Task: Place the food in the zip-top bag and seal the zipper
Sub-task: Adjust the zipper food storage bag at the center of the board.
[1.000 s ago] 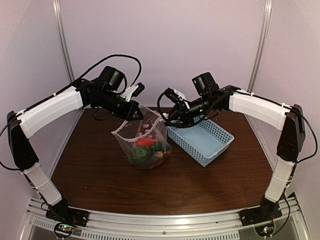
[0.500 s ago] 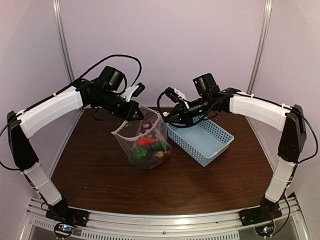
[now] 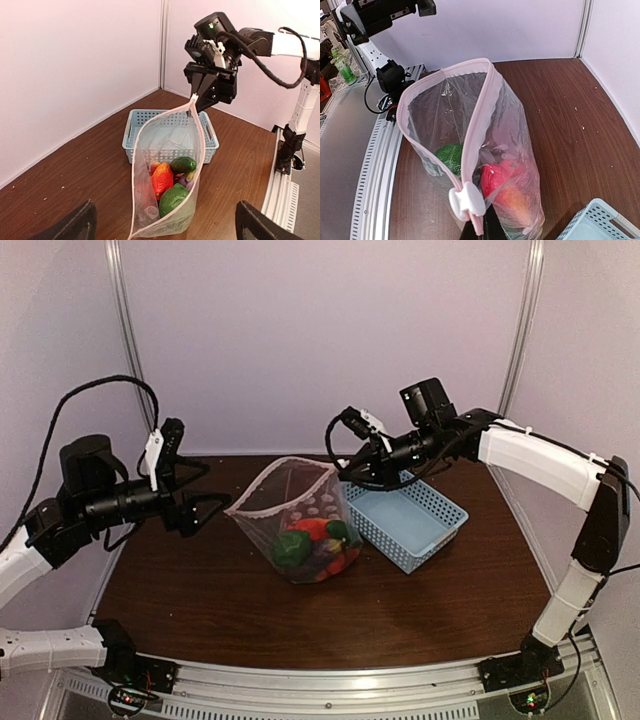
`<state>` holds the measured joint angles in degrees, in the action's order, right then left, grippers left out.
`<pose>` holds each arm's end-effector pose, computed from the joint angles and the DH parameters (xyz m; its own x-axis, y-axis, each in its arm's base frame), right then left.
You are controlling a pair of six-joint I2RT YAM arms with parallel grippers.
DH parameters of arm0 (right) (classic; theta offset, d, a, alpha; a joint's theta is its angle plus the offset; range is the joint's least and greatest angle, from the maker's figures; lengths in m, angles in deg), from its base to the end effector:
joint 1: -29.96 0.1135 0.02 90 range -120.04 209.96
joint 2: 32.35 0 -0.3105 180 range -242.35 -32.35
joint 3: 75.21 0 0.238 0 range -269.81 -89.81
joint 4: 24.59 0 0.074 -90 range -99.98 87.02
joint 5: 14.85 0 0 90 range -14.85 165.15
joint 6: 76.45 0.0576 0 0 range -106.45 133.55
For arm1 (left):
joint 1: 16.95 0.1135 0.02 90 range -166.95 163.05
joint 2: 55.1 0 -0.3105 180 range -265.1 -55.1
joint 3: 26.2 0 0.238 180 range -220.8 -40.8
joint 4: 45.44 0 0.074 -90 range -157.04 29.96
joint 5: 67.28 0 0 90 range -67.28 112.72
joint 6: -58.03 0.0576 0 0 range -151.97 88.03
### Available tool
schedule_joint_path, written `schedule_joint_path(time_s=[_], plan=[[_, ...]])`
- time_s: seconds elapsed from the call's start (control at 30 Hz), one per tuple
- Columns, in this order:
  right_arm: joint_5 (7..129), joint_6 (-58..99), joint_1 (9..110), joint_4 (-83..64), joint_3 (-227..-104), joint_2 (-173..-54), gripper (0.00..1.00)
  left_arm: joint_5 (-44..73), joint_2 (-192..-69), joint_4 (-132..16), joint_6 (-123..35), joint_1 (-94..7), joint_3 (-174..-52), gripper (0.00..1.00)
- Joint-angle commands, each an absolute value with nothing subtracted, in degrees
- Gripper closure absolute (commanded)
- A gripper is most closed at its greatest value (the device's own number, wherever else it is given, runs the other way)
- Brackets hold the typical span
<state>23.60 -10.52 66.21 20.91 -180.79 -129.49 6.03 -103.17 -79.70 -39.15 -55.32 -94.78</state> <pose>0.2811 0.2621 0.3903 -0.0882 -0.3792 -0.9211 -0.9941 -0.0249 0.1055 0.1159 -0.1128 0.3972 -0.2865 0.0742 -0.9552 0.7836 0.5917 -0.1891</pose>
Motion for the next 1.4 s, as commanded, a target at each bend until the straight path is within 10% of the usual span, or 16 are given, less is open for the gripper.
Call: schedule_joint_path(time_s=[0.0,0.4,0.73,1.17,1.37], plan=[[25.0,-11.0,66.3,22.3,-179.7,-127.9,1.0,6.2,-99.8,-66.5,-39.7,-55.7,-81.8,0.02],[25.3,-10.7,66.1,22.6,-179.3,-128.0,1.0,5.6,-106.9,-58.0,-32.7,-55.6,-77.4,0.21],[24.8,-9.5,65.5,22.8,-181.2,-128.7,1.0,2.4,-117.0,-64.4,-25.8,-55.2,-85.4,0.97],[26.7,-11.7,65.2,29.5,-182.6,-123.4,1.0,1.2,-116.5,-87.0,-16.9,-55.2,-102.7,0.86],[22.4,-7.7,65.4,25.1,-179.6,-123.9,1.0,1.3,-119.5,-77.8,-21.9,-55.2,-100.1,0.55]])
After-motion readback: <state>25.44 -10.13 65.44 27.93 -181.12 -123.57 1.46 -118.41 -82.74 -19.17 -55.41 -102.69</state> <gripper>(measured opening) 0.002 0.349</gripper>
